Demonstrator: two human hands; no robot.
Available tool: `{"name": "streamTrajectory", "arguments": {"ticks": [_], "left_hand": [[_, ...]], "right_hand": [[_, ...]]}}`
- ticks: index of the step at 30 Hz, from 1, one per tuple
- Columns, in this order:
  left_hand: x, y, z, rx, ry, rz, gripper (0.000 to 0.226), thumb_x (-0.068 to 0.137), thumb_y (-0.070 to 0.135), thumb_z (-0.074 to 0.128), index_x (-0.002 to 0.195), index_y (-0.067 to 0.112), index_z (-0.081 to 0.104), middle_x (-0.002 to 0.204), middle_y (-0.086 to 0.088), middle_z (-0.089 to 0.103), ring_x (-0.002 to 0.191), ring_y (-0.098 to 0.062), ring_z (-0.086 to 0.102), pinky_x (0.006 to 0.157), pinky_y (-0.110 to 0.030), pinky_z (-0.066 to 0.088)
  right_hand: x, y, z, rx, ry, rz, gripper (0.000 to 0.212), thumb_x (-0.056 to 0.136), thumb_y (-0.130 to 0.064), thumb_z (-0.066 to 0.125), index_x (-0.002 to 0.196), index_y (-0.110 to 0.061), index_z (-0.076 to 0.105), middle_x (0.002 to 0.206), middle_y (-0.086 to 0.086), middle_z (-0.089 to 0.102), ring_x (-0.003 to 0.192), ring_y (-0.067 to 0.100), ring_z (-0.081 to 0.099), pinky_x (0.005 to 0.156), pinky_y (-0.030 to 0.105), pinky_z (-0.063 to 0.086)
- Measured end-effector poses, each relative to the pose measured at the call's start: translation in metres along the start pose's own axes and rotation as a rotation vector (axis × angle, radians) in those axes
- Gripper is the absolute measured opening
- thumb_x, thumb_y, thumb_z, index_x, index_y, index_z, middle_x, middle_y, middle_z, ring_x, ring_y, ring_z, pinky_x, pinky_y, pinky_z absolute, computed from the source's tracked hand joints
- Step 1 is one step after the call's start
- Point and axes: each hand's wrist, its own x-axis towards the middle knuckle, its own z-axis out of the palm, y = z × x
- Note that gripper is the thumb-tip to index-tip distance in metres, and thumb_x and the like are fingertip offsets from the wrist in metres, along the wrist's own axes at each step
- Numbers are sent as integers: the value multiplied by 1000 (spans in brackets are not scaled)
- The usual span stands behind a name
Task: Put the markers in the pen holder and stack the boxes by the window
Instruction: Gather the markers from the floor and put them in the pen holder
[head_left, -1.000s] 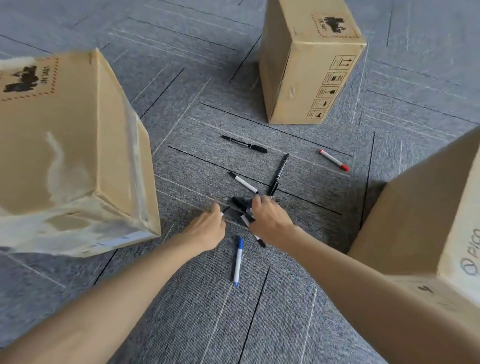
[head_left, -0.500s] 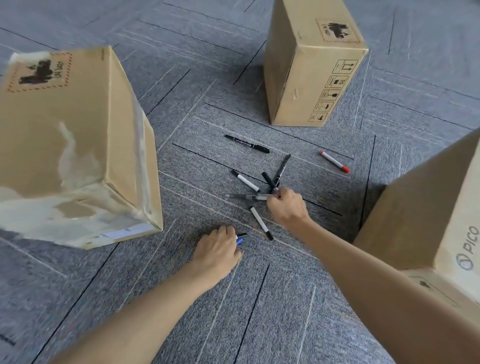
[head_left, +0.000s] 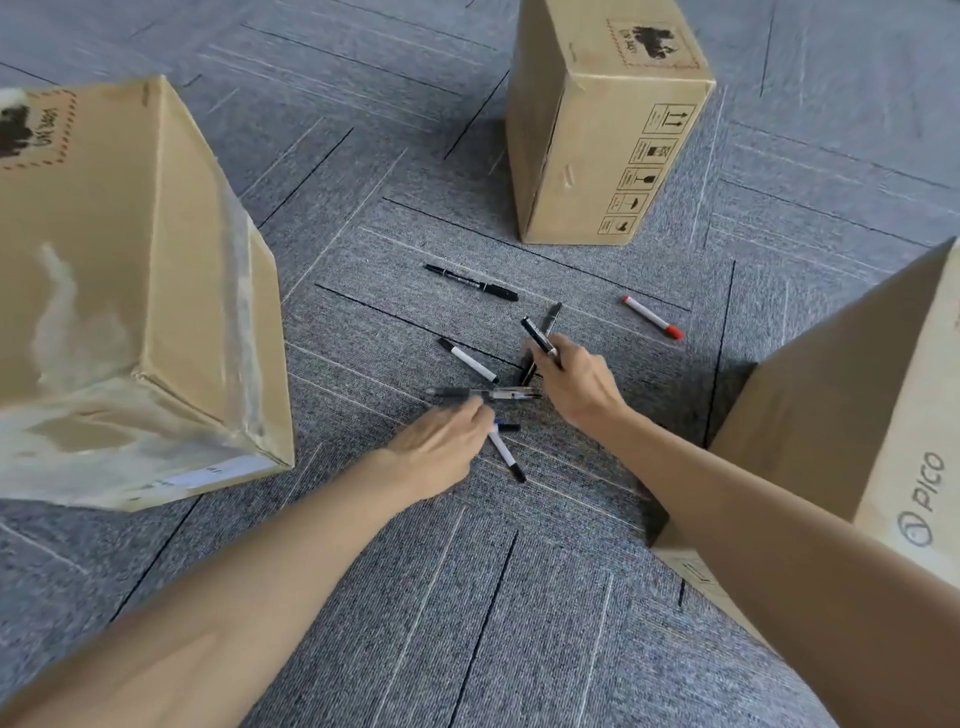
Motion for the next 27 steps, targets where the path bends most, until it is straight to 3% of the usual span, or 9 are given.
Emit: {"name": "streamTrajectory", "arguments": {"ticks": [2, 6, 11, 14, 17, 19, 21, 24, 27], "left_hand": [[3, 5, 0, 61, 10, 85, 53, 91, -12, 39, 142, 2, 34, 132, -14, 41, 82, -10, 42, 84, -22, 42], [9, 1, 7, 144, 93, 151, 49, 94, -2, 43, 142, 3, 35, 140, -16, 37, 100, -16, 55, 102, -30, 40], [18, -8, 10, 113, 72, 184, 49, 93, 19, 50, 140, 10, 40, 137, -12, 40, 101, -16, 54, 96, -27, 45], [19, -15, 10, 125, 131, 216, 40, 95, 23, 49, 133, 11, 49, 132, -10, 47, 88, -13, 50, 88, -25, 48], [16, -21, 16, 266, 140, 179, 43, 100, 26, 40, 134, 2, 49, 136, -18, 50, 111, -23, 58, 101, -36, 46], [13, -24, 18, 299, 121, 116, 44, 102, 25, 36, 135, -2, 45, 132, -20, 55, 111, -25, 59, 105, -37, 44], [8, -28, 17, 195, 117, 51, 38, 103, 26, 33, 130, 2, 46, 115, -12, 60, 92, -19, 59, 91, -31, 48], [7, -34, 10, 8, 130, -93, 27, 103, 27, 34, 118, 6, 44, 89, 0, 53, 62, -11, 48, 52, -20, 41], [12, -39, 2, -79, 155, -168, 21, 102, 26, 41, 112, 7, 43, 77, 4, 49, 49, -10, 40, 39, -19, 34]], "right_hand": [[3, 6, -4, -51, 18, 44, 13, 105, -24, 43, 94, -21, 50, 63, -1, 52, 48, 13, 47, 44, 21, 34], [14, 8, -12, -69, 33, 112, 27, 97, -7, 47, 72, -16, 50, 62, 1, 53, 48, 13, 45, 44, 20, 36], [43, -4, -13, 148, 106, 290, 20, 90, -1, 46, 73, -12, 50, 73, 5, 56, 53, 13, 39, 45, 23, 33], [53, -5, -7, 155, 81, 381, 23, 88, -4, 52, 70, -15, 44, 69, 2, 50, 53, 12, 36, 47, 23, 31], [58, -3, 1, 108, 55, 433, 30, 90, -14, 63, 70, -15, 41, 68, 1, 46, 55, 11, 39, 49, 22, 34], [59, 0, 6, 89, 67, 439, 32, 90, -17, 66, 69, -14, 42, 67, 1, 48, 55, 10, 42, 51, 21, 39], [62, 1, 8, 44, 86, 432, 31, 89, -20, 65, 68, -14, 43, 65, 0, 49, 54, 11, 43, 55, 24, 42], [62, 3, 10, -89, 97, 386, 31, 92, -29, 57, 68, -14, 44, 64, 0, 49, 53, 13, 42, 54, 25, 40], [61, 5, 12, -182, 112, 327, 35, 99, -39, 46, 79, -11, 50, 68, 1, 54, 54, 15, 47, 54, 25, 41]]}}
